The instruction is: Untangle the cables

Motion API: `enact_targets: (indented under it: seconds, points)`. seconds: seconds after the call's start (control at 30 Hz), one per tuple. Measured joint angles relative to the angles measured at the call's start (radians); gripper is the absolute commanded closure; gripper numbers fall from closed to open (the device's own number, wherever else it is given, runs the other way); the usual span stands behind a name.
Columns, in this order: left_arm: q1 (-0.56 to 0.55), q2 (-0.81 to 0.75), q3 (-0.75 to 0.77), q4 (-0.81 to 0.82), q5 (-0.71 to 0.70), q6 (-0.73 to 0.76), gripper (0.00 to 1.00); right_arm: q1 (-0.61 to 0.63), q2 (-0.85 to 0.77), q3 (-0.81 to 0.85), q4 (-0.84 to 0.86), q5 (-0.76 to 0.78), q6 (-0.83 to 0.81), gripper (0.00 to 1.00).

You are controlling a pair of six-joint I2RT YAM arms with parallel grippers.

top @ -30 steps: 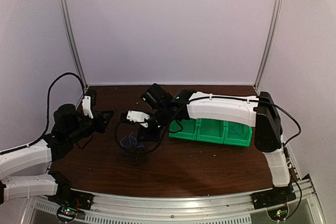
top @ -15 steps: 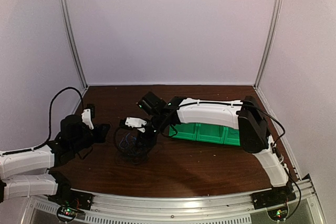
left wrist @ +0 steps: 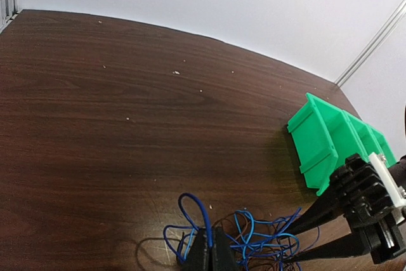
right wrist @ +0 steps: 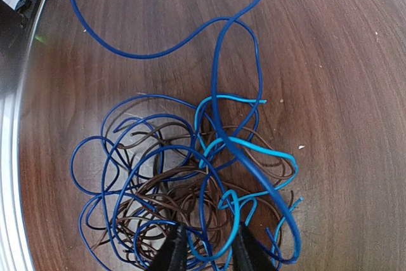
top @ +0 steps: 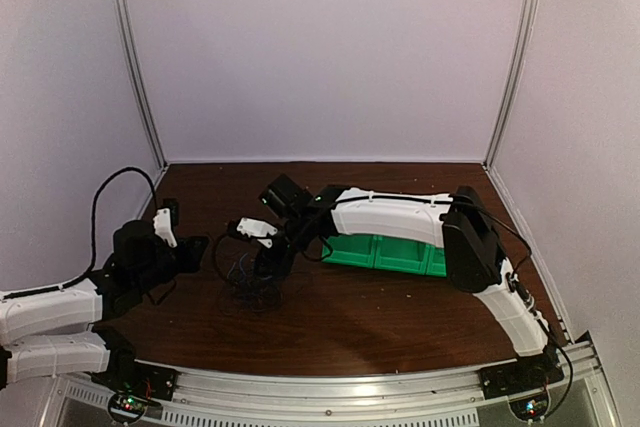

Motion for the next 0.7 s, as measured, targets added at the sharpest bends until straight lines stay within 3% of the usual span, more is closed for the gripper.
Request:
enact_targets:
  seconds: [0.13, 0.33, 0.4, 0.7]
  points:
    - [0.000, 0.000, -0.006, 0.000, 0.000, 0.000, 1.00, -0.002, 0.000, 0.000, 0.010, 0.002, 0.022, 0.96]
    - [0.000, 0.011, -0.008, 0.008, 0.001, -0.001, 1.00, -0.002, 0.000, 0.002, 0.021, -0.001, 0.031, 0.95]
    - [0.000, 0.021, -0.010, 0.010, 0.001, -0.001, 1.00, -0.002, -0.002, 0.002, 0.021, -0.003, 0.031, 1.00]
    - [0.000, 0.075, -0.013, 0.038, 0.017, -0.006, 1.00, -0.002, -0.068, 0.017, 0.019, -0.037, 0.019, 0.97]
